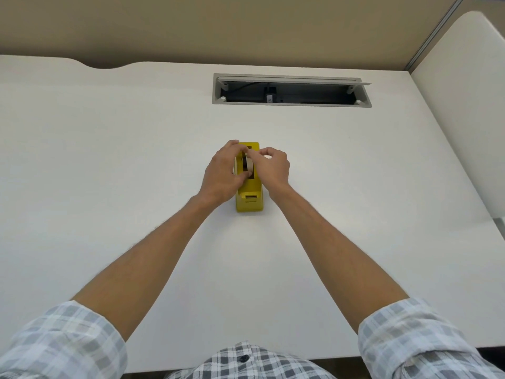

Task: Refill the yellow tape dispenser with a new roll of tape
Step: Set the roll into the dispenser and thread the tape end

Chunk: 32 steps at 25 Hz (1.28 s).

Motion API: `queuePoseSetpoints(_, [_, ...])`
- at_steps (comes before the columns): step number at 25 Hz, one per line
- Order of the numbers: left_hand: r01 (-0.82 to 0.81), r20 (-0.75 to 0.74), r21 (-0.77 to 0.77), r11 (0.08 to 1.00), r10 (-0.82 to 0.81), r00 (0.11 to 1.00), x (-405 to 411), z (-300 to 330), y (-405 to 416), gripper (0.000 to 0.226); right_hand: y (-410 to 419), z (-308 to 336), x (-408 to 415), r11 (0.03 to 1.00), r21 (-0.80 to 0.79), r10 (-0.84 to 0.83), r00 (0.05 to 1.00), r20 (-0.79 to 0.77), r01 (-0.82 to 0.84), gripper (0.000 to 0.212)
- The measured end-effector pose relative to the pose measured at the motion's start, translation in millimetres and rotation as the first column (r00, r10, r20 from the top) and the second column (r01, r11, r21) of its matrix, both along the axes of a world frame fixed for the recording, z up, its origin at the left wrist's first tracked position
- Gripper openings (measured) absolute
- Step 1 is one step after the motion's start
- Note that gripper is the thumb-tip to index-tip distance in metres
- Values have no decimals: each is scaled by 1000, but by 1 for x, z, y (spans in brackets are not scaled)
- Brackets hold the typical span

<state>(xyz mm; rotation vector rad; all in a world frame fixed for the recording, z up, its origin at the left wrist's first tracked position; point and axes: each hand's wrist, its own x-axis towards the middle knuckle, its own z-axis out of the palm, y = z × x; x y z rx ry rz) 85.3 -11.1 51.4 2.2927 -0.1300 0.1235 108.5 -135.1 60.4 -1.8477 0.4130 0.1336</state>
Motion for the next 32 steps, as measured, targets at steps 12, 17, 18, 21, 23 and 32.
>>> queuePoseSetpoints(12, [123, 54, 235, 964, -139, 989, 6, 4, 8, 48, -7, 0, -5, 998, 44, 36, 999, -8, -36, 19])
queuePoseSetpoints(17, [116, 90, 131, 985, -129, 988, 3, 6, 9, 50, -6, -1, -6, 998, 60, 30, 999, 18, -31, 16])
queuePoseSetpoints(18, [104, 100, 116, 988, -115, 988, 2, 6, 10, 46, -6, -1, -6, 998, 63, 31, 999, 15, -32, 16])
queuePoseSetpoints(21, [96, 103, 124, 988, -109, 989, 1, 3, 10, 40, -7, -3, -7, 996, 84, 29, 999, 17, -30, 14])
queuePoseSetpoints(23, [97, 107, 148, 984, -113, 988, 2, 3, 11, 41, -7, -3, -9, 995, 99, 26, 999, 24, -28, 13])
queuePoseSetpoints(32, [104, 68, 299, 949, -130, 989, 11, 6, 13, 49, -7, -5, -14, 990, 136, 27, 999, 46, -33, 10])
